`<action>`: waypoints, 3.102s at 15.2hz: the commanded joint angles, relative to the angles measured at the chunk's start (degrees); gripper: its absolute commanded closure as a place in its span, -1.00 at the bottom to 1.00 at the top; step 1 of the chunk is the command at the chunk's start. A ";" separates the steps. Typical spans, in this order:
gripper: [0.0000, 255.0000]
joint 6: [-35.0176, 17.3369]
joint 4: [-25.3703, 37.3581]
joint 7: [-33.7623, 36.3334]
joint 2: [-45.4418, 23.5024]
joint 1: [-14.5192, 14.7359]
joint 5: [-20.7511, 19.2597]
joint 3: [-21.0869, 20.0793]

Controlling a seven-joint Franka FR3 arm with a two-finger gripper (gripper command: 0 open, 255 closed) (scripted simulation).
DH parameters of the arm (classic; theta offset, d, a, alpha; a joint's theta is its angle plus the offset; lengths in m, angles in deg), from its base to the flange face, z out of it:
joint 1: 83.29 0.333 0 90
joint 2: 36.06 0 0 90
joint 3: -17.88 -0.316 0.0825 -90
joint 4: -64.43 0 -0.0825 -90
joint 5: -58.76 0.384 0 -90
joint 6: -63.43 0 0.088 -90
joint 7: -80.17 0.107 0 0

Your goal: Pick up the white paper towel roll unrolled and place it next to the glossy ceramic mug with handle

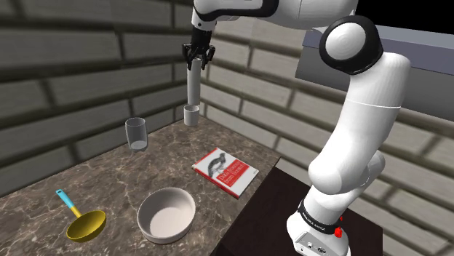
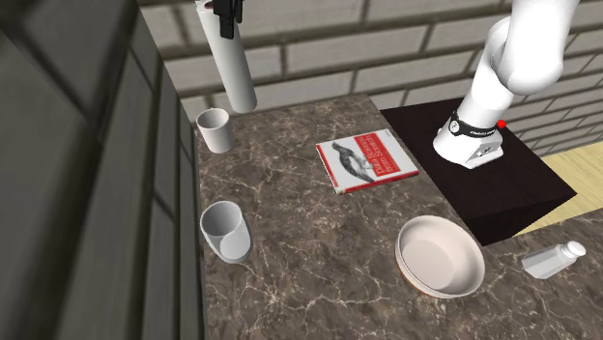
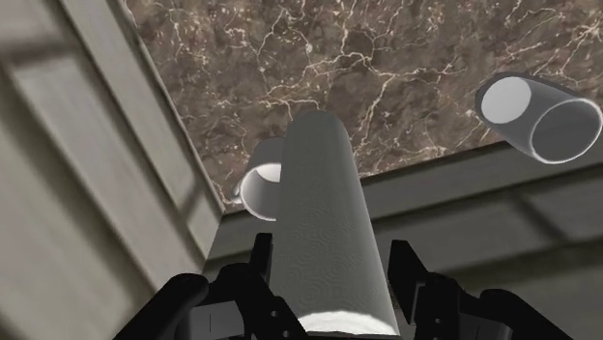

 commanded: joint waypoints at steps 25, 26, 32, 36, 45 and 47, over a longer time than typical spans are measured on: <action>1.00 -19.63 -18.92 2.12 -0.86 -0.60 -1.51 0.68; 1.00 -20.33 -19.44 2.27 -1.08 -0.58 -1.69 0.73; 1.00 -24.35 -22.18 3.26 -2.55 -0.39 -2.92 1.06; 1.00 -24.35 -22.18 3.26 -2.55 -0.39 -2.92 1.06; -1.00 -24.35 -22.18 3.26 -2.55 -0.39 -2.92 1.06; -1.00 -21.41 -21.30 2.30 -0.21 -0.75 -1.40 0.64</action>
